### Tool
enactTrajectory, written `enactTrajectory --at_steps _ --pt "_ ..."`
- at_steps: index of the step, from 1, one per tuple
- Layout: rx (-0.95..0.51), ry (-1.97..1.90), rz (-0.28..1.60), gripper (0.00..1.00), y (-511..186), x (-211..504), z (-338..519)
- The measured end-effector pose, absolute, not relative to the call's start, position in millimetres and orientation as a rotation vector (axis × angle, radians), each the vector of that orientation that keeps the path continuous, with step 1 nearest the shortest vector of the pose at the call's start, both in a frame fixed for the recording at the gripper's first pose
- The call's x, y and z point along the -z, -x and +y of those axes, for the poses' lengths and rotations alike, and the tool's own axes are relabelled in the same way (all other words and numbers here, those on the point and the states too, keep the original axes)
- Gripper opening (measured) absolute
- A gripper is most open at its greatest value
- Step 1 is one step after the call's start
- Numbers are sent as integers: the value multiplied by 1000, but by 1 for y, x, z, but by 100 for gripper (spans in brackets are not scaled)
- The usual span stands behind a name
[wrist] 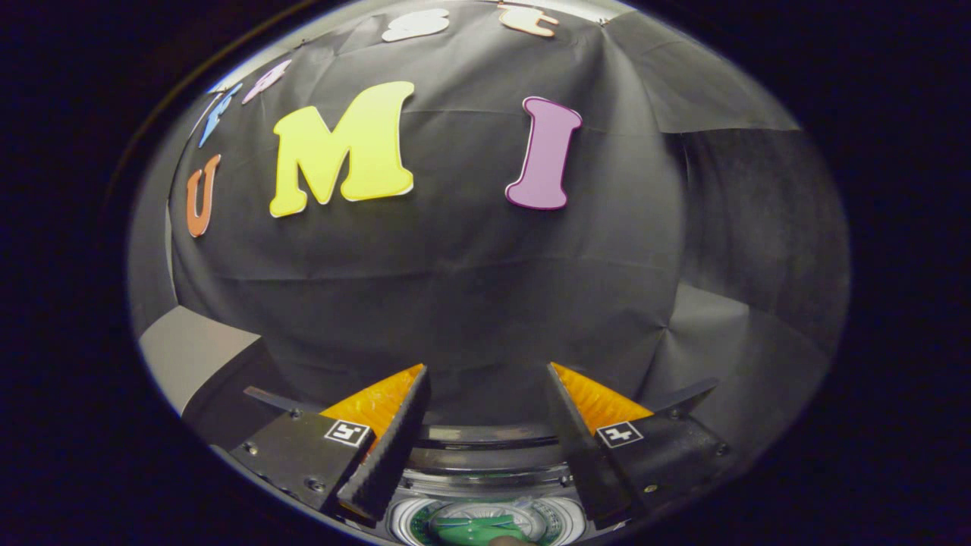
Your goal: Put the clothes into the washing machine and then close the washing machine lid.
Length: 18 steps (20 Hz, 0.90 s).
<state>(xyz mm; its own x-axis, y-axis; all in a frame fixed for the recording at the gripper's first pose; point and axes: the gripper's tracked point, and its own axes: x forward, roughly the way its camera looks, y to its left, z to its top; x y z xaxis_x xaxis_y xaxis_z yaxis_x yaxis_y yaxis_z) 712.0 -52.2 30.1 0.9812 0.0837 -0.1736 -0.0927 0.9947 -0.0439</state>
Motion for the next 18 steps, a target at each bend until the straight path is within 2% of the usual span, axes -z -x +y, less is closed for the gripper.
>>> enactTrajectory --at_steps 18 --pt "-88 48 127 93 -653 -12 -60"
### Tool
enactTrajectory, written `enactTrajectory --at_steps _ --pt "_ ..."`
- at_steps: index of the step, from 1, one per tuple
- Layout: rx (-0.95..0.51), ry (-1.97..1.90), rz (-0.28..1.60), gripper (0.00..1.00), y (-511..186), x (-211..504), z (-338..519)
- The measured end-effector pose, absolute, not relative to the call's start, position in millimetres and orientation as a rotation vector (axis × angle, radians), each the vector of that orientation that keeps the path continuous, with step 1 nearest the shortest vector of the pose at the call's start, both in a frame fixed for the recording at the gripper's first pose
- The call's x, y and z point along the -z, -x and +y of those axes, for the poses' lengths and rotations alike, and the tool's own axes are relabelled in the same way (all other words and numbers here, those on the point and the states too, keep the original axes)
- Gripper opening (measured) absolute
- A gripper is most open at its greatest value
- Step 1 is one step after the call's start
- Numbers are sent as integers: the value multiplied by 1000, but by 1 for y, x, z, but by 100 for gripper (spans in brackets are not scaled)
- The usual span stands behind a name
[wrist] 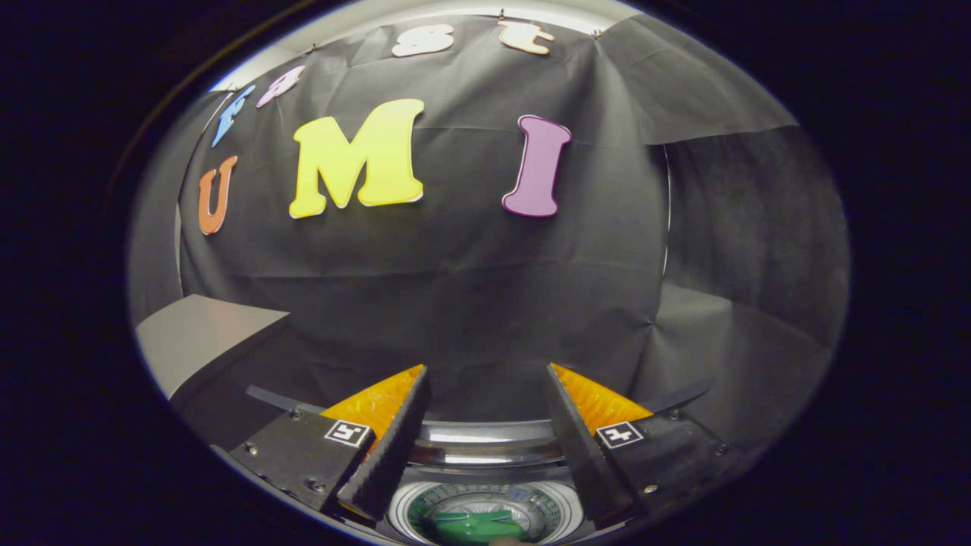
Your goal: Put the clothes into the washing machine and then close the washing machine lid.
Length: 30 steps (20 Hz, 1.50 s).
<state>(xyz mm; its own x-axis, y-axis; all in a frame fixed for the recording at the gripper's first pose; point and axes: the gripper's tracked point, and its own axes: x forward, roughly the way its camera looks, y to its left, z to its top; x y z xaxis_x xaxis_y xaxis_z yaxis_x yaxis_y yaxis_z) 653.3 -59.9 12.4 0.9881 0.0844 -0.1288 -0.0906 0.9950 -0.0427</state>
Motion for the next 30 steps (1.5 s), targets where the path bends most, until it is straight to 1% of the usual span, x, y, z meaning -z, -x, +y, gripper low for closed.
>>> enactTrajectory --at_steps 17,19,21,25,30 --pt "-87 38 164 94 -646 -5 -63" --pt "-96 28 215 94 -647 6 -61" --pt "-96 8 274 100 -644 27 -62" --pt "-83 7 320 100 -637 52 -68" --pt "-85 27 332 100 -627 60 -67"
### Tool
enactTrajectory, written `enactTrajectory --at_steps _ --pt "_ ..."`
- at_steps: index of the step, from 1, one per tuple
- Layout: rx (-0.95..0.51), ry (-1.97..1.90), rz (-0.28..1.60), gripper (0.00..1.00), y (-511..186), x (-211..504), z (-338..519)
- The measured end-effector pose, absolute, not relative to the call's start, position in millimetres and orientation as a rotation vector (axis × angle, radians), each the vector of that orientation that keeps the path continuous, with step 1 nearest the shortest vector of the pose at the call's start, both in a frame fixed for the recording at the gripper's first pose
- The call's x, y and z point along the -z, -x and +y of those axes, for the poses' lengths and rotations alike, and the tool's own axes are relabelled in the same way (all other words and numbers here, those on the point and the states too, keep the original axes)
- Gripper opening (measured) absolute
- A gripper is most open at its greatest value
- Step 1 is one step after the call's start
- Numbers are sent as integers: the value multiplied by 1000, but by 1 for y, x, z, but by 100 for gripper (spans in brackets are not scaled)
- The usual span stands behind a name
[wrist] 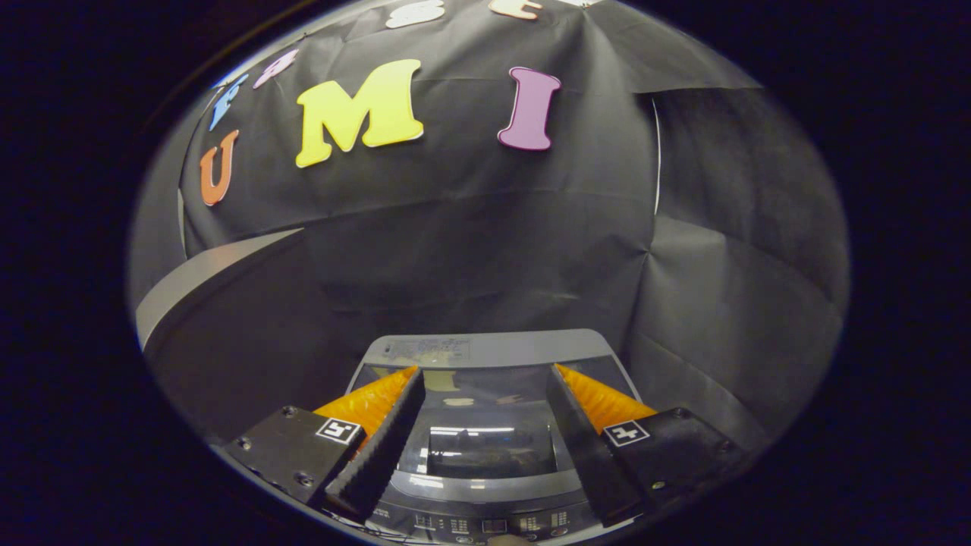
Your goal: Put the clothes into the washing machine and then close the washing machine lid.
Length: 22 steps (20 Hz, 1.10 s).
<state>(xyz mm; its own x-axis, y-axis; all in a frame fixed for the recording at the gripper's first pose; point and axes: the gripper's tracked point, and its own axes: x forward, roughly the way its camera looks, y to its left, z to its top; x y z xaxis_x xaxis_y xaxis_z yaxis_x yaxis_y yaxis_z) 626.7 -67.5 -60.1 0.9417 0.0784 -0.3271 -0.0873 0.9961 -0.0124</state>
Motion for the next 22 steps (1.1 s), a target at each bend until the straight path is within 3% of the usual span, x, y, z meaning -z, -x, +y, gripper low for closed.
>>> enactTrajectory --at_steps 10,22 --pt "-105 74 364 100 -545 88 -63" --pt "-44 127 324 100 -253 130 -37"
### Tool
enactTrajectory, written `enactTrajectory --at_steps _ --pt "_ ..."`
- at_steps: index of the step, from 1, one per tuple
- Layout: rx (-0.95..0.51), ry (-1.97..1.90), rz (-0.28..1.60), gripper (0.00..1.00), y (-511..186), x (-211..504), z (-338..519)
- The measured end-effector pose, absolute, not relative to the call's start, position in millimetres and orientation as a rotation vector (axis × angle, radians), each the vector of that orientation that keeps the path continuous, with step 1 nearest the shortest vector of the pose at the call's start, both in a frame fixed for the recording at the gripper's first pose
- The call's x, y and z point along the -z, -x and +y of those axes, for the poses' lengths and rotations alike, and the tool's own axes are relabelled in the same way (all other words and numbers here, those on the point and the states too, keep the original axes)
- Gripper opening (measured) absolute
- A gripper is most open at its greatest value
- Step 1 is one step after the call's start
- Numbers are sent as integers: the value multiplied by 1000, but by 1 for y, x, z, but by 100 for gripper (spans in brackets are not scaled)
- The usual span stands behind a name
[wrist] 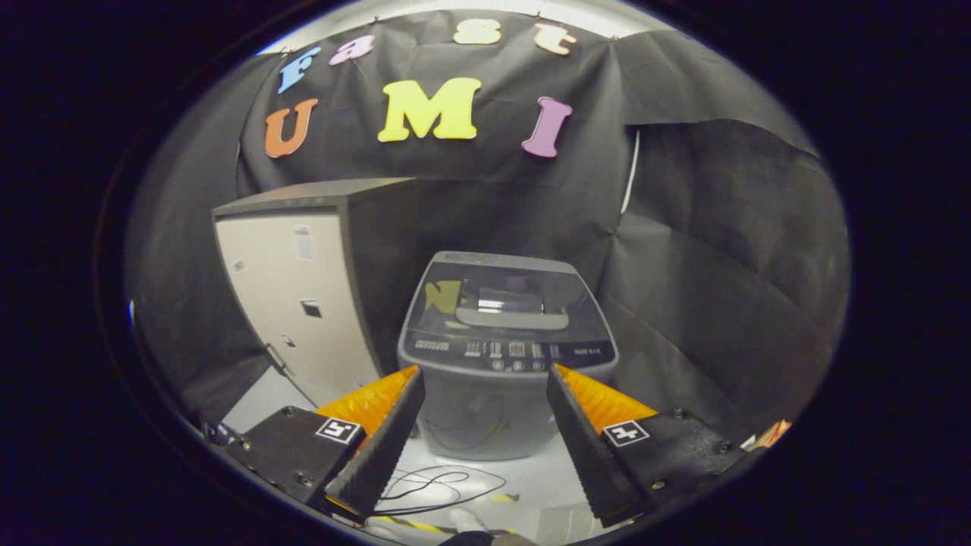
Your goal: Put the clothes into the washing machine and then close the washing machine lid.
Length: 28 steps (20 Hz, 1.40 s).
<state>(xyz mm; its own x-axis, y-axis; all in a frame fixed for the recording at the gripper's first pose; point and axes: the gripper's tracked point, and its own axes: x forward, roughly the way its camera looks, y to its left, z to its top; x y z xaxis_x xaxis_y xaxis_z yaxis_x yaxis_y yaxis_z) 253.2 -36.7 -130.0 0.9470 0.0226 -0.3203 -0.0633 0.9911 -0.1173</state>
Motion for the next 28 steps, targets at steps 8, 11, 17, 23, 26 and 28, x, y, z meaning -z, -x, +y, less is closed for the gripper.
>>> enactTrajectory --at_steps 8,11,17,23,26,28 --pt "-44 92 259 100 -101 102 -3" --pt "-56 73 219 100 -68 79 -3" --pt "-30 34 133 100 -34 55 -13" --pt "-21 39 112 100 -25 46 -18" --pt "-20 32 97 100 -21 40 -15" --pt "-25 41 93 100 -20 39 -12"
